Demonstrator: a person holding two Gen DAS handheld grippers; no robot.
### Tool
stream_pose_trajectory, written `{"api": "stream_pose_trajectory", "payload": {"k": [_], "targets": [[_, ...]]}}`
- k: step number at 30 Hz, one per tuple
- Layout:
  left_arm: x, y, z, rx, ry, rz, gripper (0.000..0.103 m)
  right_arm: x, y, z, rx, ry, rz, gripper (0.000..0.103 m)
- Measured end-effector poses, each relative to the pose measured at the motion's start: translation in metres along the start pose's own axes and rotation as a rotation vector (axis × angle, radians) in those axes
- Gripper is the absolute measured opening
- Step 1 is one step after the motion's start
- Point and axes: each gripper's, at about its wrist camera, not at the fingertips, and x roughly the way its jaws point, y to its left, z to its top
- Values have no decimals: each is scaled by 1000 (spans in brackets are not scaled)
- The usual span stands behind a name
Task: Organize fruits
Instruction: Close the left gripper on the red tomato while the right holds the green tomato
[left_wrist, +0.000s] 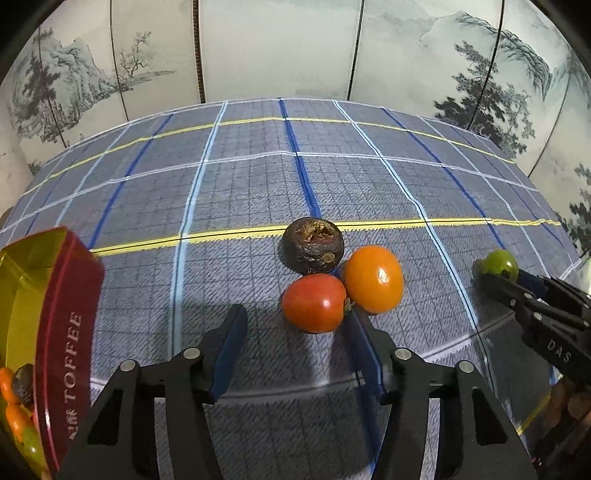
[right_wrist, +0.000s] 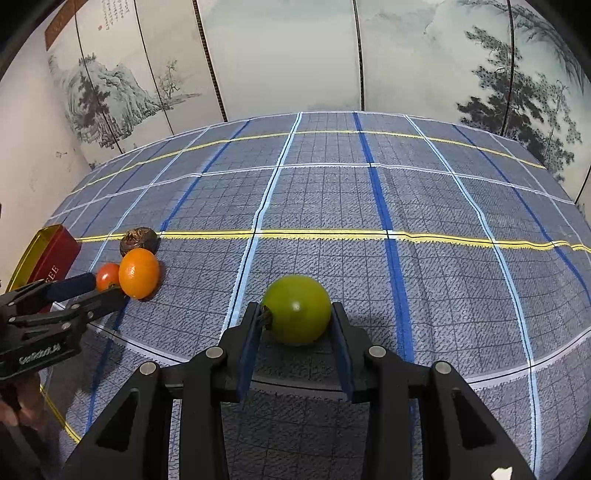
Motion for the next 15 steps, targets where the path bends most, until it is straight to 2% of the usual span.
{"api": "stream_pose_trajectory", "payload": {"k": [5,9,15], "targets": [[2,1,3,-3,-7,-12,49,0,1,0,-1,0,-2,35],[1,3,3,-10,-7,-31,35,0,1,0,-5,1,-5,36],[-5,5,-4,-9,-3,-30,35,0,3,0,-8,2,-9,36]]}}
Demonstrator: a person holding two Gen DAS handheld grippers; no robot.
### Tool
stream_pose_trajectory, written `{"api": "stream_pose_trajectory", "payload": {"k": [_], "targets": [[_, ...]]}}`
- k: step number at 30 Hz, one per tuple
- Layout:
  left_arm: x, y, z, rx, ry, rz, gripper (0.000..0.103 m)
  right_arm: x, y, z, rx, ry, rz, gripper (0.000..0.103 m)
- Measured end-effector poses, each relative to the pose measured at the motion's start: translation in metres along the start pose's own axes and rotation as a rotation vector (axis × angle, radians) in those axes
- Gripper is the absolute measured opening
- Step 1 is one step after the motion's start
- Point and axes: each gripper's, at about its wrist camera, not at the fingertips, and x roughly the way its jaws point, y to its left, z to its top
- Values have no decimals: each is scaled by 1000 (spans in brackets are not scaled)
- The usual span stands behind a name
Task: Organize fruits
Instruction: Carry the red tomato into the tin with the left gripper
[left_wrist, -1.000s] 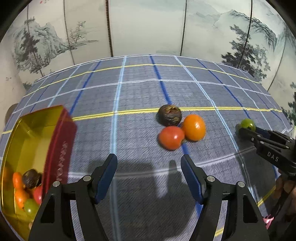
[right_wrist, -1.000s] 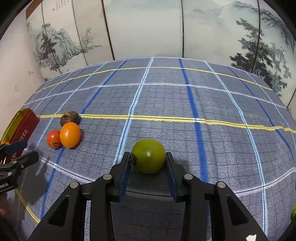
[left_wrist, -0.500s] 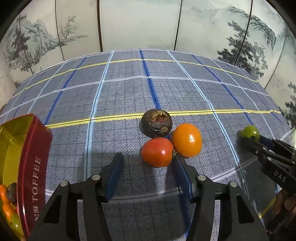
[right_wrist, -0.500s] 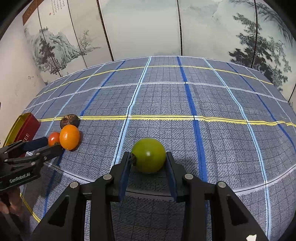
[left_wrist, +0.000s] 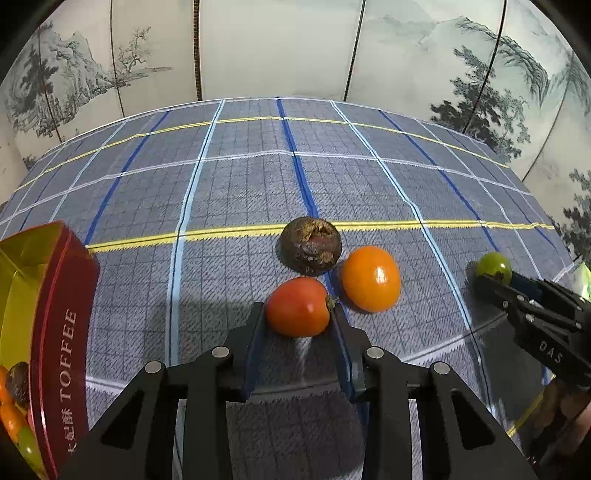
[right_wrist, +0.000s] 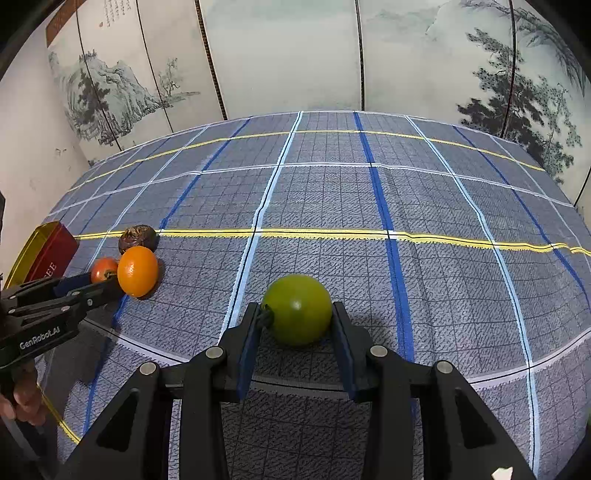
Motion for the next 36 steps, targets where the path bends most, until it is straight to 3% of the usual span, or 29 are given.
{"api": "stream_pose_trajectory", "payload": {"k": [17,36], "targets": [[-43,20,-33,-34,7,49,35,2,10,0,-43,9,-52,36],[-117,76,-57,-104,-78,152,35,3,12,-1,-63,13,-82,36]]}}
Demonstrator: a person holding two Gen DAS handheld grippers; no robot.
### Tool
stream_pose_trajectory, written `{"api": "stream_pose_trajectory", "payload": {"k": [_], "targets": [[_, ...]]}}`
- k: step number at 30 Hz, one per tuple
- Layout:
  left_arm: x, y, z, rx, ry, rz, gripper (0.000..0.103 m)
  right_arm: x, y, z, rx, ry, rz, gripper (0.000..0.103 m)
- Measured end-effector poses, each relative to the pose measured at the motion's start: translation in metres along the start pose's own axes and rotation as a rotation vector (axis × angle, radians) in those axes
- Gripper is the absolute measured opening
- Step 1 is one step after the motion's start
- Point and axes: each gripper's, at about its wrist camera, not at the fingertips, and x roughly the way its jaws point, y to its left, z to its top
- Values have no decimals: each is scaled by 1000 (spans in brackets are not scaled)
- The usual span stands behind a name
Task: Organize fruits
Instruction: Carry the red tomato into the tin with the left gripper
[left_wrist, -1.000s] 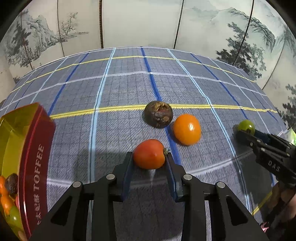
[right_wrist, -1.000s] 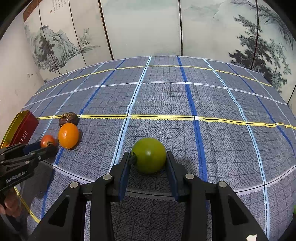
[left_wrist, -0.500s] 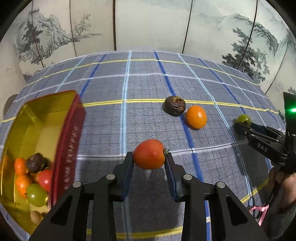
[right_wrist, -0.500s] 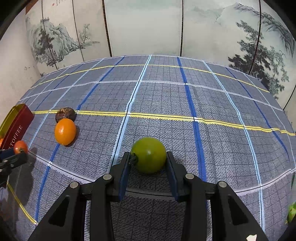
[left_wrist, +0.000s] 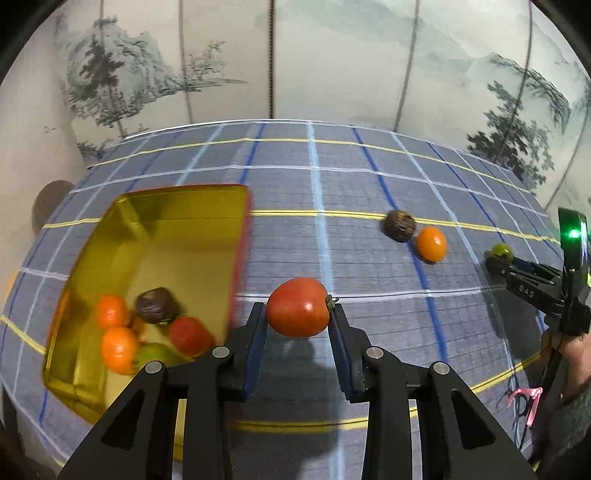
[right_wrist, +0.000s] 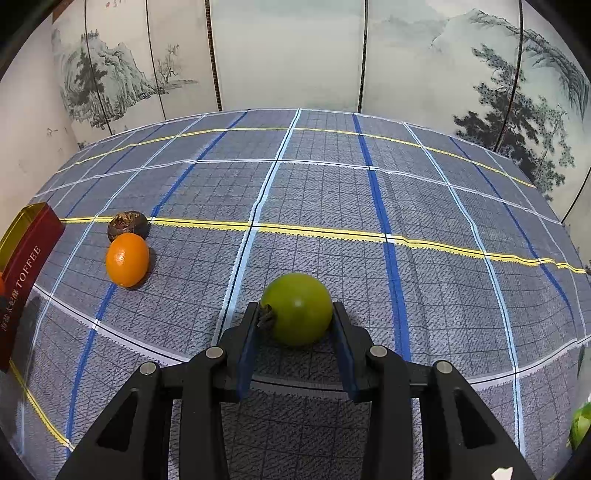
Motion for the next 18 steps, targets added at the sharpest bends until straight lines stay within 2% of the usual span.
{"api": "stream_pose_trajectory", "payload": {"k": [9,18], "targets": [[-23,62,-1,-98,-34,86,35,0,0,0,0,0,0,36],[-26,122,-11,-196,7,146,35,0,1,0,0,0,-2,36]]}}
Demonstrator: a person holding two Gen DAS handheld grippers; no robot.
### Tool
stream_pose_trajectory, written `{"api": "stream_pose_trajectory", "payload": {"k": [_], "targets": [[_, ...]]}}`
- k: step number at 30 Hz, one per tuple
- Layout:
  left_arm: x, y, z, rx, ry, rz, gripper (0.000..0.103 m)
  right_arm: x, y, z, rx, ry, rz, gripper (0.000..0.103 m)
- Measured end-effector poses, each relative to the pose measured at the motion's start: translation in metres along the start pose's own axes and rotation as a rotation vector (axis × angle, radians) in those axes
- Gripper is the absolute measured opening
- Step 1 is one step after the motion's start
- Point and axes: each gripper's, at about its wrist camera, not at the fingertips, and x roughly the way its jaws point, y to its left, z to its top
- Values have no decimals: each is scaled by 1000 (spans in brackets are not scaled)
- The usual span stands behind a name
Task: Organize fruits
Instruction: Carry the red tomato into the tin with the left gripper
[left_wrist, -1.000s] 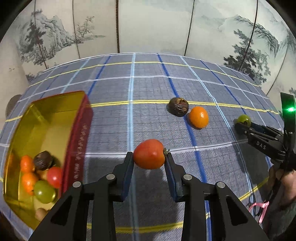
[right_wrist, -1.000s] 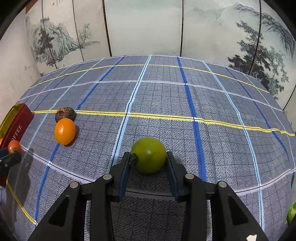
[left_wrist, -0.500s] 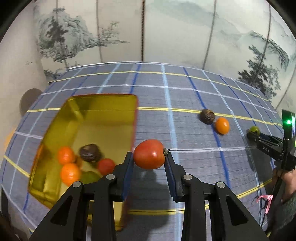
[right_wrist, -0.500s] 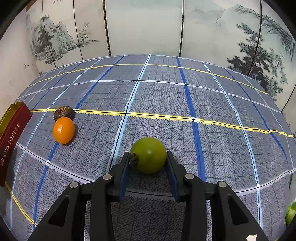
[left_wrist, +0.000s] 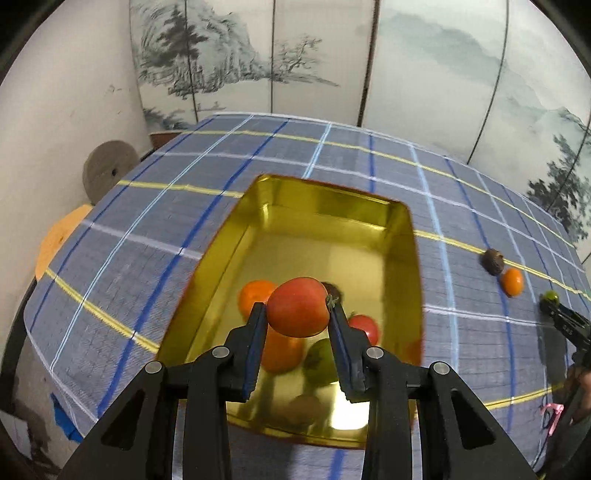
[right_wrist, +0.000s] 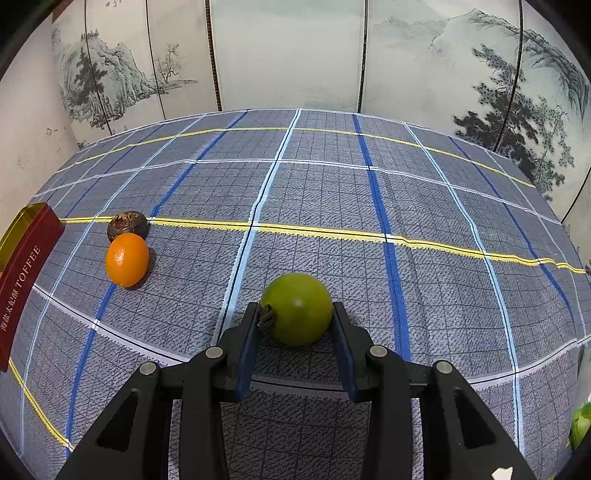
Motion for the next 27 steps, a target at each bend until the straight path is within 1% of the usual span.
{"api": "stream_pose_trajectory", "payload": {"k": [5,12,19,27], "targets": [[10,16,-7,-16,42,28,35,0,0,0,0,0,-1,36],[18,24,-11,-39,69,36,35,0,0,0,-1,0,-1,36],[22,27,-17,-39,84,38,35,0,0,0,-1,0,-1,36],[21,28,-17,-38,82,35,35,0,0,0,-2,0,-3,36]]}}
